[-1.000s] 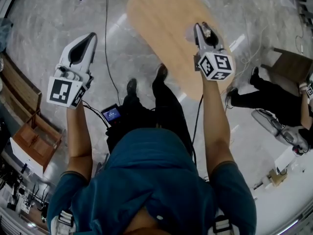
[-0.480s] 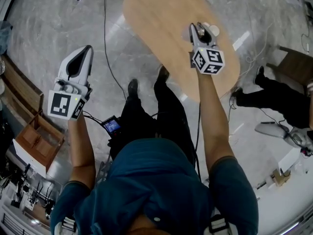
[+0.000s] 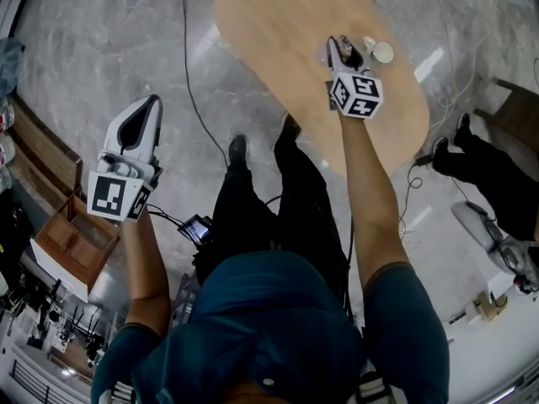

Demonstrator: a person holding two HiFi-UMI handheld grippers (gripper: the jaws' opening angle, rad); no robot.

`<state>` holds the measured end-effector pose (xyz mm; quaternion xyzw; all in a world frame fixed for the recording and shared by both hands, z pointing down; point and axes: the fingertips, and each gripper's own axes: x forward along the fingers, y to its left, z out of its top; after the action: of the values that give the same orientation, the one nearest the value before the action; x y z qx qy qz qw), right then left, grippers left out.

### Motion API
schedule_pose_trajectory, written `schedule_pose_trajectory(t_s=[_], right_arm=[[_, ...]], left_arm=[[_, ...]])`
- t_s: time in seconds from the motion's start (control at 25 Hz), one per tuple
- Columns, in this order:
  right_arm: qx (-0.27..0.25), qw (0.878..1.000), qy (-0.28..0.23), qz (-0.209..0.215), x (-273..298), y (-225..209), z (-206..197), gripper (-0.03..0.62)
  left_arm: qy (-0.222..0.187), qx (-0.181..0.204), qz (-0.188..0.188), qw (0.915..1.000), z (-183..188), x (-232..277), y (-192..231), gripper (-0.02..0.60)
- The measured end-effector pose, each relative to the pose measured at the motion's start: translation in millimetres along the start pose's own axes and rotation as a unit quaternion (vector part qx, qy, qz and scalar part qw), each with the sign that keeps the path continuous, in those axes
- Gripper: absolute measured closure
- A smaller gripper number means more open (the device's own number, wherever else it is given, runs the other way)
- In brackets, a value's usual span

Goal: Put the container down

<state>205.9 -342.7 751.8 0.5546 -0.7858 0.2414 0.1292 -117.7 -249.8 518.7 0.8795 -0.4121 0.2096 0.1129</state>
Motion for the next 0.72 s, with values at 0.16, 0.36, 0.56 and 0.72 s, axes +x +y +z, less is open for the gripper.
schedule_pose_trajectory(t_s=[0.16, 0.36, 0.56, 0.72], right_arm=[[0.0, 1.0, 0.017, -0.003, 26.8, -4.0, -26.3, 0.476], [-0.001, 0.999, 0.042, -0.007, 50.5, -11.6, -59.8, 0.476], [-0.003, 0.998, 0.066, -0.011, 74.6, -15.9, -84.5, 0.476], [-0.01, 0.997, 0.08, -0.009, 87.5, -20.2, -103.9, 0.476]], left_arm=[[0.009, -0.006, 0.005, 0.9999, -13.4, 6.6, 8.6, 0.584], [0.026, -0.012, 0.013, 0.9995, -31.7, 8.1, 11.7, 0.584], [0.04, -0.021, 0.017, 0.9989, -48.4, 13.3, 19.6, 0.586], [0.048, -0.025, 0.022, 0.9983, -61.7, 15.7, 20.1, 0.584]])
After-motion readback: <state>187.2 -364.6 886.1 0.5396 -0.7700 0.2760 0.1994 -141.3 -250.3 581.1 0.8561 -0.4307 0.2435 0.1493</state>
